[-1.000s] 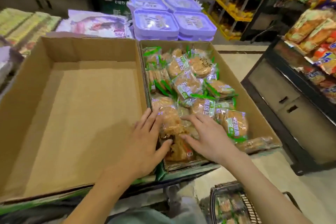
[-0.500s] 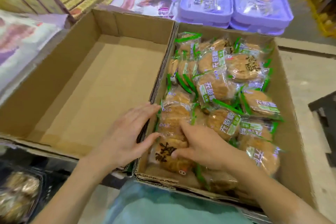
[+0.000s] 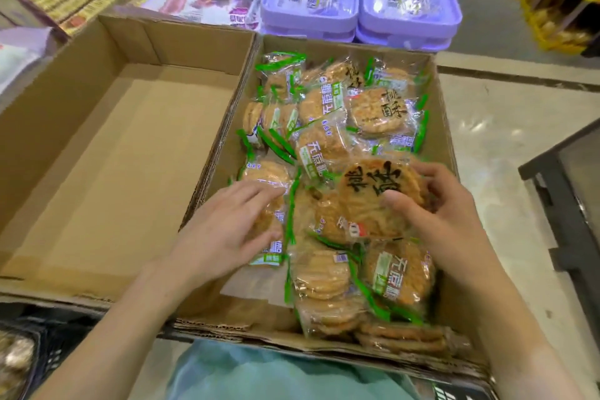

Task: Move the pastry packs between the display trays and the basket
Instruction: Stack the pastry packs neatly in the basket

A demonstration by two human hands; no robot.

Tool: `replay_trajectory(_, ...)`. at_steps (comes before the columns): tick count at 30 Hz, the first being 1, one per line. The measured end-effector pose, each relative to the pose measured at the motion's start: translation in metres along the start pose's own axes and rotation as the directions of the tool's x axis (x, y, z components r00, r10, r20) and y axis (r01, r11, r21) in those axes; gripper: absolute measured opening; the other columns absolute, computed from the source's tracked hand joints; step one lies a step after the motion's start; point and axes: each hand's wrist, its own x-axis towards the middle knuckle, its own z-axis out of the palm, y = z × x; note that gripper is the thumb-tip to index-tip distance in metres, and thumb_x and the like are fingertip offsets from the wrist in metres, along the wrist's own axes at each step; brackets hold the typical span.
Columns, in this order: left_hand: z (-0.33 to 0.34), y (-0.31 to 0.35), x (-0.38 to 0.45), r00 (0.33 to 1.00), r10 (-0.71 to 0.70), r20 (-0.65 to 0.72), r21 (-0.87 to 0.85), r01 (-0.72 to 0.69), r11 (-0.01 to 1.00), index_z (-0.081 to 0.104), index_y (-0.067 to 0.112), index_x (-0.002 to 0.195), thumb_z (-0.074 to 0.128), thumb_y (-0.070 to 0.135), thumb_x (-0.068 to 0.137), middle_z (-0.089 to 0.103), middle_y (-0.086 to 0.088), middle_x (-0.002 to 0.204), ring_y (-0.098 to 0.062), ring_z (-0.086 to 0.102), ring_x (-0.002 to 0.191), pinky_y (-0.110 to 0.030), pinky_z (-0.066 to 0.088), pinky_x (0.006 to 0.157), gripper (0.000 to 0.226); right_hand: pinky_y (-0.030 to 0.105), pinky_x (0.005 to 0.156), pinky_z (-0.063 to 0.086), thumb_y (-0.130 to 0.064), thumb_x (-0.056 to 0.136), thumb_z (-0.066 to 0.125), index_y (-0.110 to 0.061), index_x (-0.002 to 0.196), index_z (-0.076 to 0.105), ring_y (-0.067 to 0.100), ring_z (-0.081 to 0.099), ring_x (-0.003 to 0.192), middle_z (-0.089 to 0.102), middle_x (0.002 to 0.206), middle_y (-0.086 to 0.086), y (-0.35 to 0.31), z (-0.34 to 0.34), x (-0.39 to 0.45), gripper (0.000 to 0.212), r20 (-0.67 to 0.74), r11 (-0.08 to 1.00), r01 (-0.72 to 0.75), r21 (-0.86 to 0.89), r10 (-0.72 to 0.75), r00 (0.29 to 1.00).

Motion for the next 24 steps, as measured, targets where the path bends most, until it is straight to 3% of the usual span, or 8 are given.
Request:
replay_trajectory(4,0.0,0.021,0.012,0.994,0.103,0.044,-0.099,-0.098,0.99,0.052,0.022,0.141,0.061,0.053,0.089,0.059,0.006,0.134,-0.012,0.052,0.125,-0.03,0.04,0.107,0.061,0.028,0.069,0.059,-0.033,0.079,0.077,-0.028,0.106,0.063,0.007,0.07,0.083,0.072,0.094,-0.009,-0.002,-0.009,-0.011,0.032,-0.059,0.995,0.013,0.1,-0.007,0.998)
replay_trajectory(6,0.007,0.043,0.013,0.989,0.116,0.096,-0.259,-0.088,0.962,0.049,0.031,0.144,0.069,0.055,0.088,0.053,0.018,0.136,0.007,0.041,0.126,-0.01,0.027,0.109,0.064,0.022,0.067,0.057,-0.022,0.083,0.077,-0.027,0.105,0.063,0.005,0.07,0.082,0.073,0.094,-0.011,-0.002,-0.013,-0.017,0.026,-0.07,0.99,0.014,0.141,-0.004,0.998)
replay_trajectory(8,0.019,0.058,0.013,0.976,0.152,0.157,-0.333,-0.093,0.938,0.047,0.036,0.145,0.07,0.059,0.086,0.045,0.027,0.136,0.021,0.028,0.125,-0.004,0.018,0.109,0.068,0.02,0.066,0.057,-0.017,0.085,0.076,-0.025,0.105,0.063,0.005,0.071,0.083,0.073,0.094,-0.011,-0.001,-0.017,-0.022,0.025,-0.075,0.984,0.01,0.177,0.004,0.997)
replay_trajectory(11,0.037,0.061,0.015,0.927,0.154,0.343,-0.25,-0.068,0.966,0.04,0.034,0.148,0.062,0.072,0.083,0.045,0.017,0.143,0.003,0.034,0.133,-0.022,0.029,0.114,0.079,0.023,0.066,0.059,-0.018,0.082,0.076,-0.024,0.102,0.064,0.007,0.072,0.081,0.074,0.091,-0.01,0.001,-0.02,-0.029,0.024,-0.105,0.978,0.002,0.21,0.02,0.994)
replay_trajectory(13,0.045,0.059,0.018,0.884,0.097,0.457,-0.143,-0.035,0.989,0.04,0.031,0.145,0.055,0.078,0.08,0.049,0.01,0.131,-0.011,0.045,0.124,-0.035,0.041,0.106,0.081,0.023,0.066,0.059,-0.018,0.082,0.076,-0.023,0.1,0.064,0.007,0.071,0.08,0.074,0.09,-0.009,0.003,-0.022,-0.032,0.022,-0.124,0.978,0.001,0.209,0.025,0.992)
replay_trajectory(15,0.051,0.057,0.019,0.867,0.057,0.495,-0.102,-0.007,0.995,0.045,0.028,0.139,0.047,0.078,0.079,0.051,0.007,0.12,-0.014,0.051,0.113,-0.039,0.046,0.098,0.078,0.021,0.065,0.057,-0.014,0.085,0.075,-0.02,0.1,0.063,0.005,0.071,0.079,0.074,0.088,-0.01,0.005,-0.023,-0.035,0.02,-0.126,0.976,-0.005,0.218,0.033,0.991)
replay_trajectory(20,0.051,0.06,0.021,0.895,0.111,0.433,-0.139,-0.056,0.989,0.049,0.025,0.139,0.049,0.055,0.098,0.061,0.004,0.118,-0.014,0.058,0.106,-0.038,0.048,0.094,0.051,0.019,0.065,0.056,-0.011,0.086,0.075,-0.018,0.101,0.063,0.003,0.071,0.079,0.073,0.087,-0.012,0.009,-0.024,-0.037,0.021,-0.121,0.972,-0.014,0.235,0.043,0.992)
replay_trajectory(24,0.044,0.063,0.021,0.962,0.065,0.264,-0.294,0.016,0.956,0.058,0.025,0.132,0.044,0.042,0.105,0.066,0.014,0.087,0.004,0.058,0.079,-0.014,0.041,0.069,0.035,0.026,0.067,0.059,-0.016,0.086,0.076,-0.022,0.1,0.063,0.009,0.072,0.083,0.073,0.089,-0.006,0.012,-0.025,-0.034,0.02,-0.178,0.967,-0.012,0.255,0.059,0.982)
